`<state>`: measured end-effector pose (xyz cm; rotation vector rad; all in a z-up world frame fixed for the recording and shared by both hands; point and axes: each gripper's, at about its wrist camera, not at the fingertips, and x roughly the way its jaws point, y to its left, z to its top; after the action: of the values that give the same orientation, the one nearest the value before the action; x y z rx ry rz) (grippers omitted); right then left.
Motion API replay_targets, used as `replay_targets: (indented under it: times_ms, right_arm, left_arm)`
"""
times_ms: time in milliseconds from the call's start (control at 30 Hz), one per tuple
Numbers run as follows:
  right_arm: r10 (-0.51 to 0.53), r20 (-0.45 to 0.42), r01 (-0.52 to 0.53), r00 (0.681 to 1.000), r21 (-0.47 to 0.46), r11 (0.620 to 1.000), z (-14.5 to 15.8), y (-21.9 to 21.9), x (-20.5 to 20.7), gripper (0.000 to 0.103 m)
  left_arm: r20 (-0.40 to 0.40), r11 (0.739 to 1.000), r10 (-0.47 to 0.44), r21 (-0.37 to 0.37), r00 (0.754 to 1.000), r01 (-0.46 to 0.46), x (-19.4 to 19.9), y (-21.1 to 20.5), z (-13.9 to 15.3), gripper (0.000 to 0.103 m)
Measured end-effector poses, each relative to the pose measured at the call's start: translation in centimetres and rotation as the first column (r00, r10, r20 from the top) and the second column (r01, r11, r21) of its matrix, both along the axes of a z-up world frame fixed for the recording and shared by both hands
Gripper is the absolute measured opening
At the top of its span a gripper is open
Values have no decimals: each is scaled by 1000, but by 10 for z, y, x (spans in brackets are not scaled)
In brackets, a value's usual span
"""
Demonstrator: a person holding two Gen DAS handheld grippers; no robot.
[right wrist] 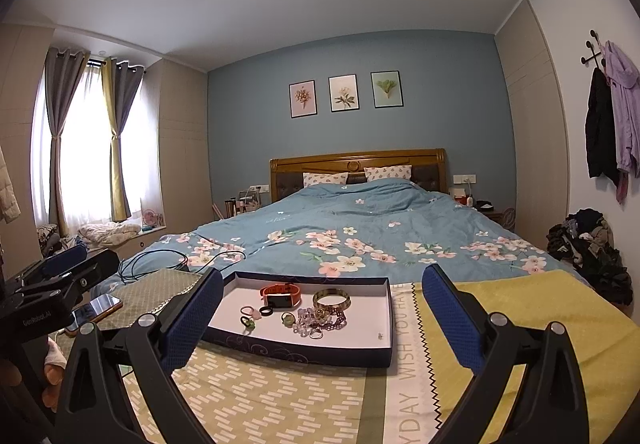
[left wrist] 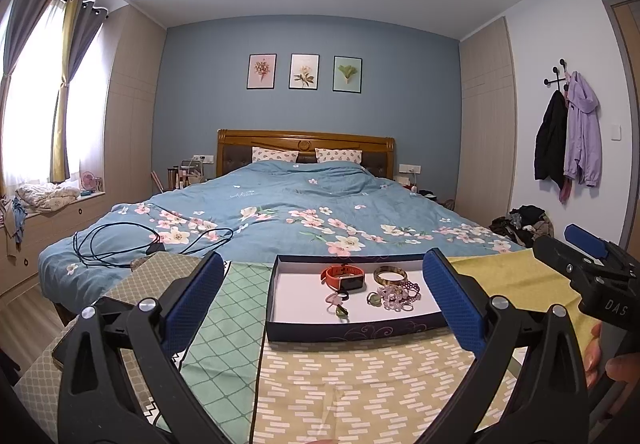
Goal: Organize jewelry
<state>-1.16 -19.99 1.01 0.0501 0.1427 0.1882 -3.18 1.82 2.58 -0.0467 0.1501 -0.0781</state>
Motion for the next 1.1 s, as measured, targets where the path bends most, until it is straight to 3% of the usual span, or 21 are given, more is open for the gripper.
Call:
replay_targets:
  times_ms: [1100]
  right_arm:
    - [3, 4, -3, 1000, 0, 1000, 1, -1, -1, 96]
  left_arm:
    - [2, 1000, -2, -7, 1000, 2, 2, -1, -1, 98]
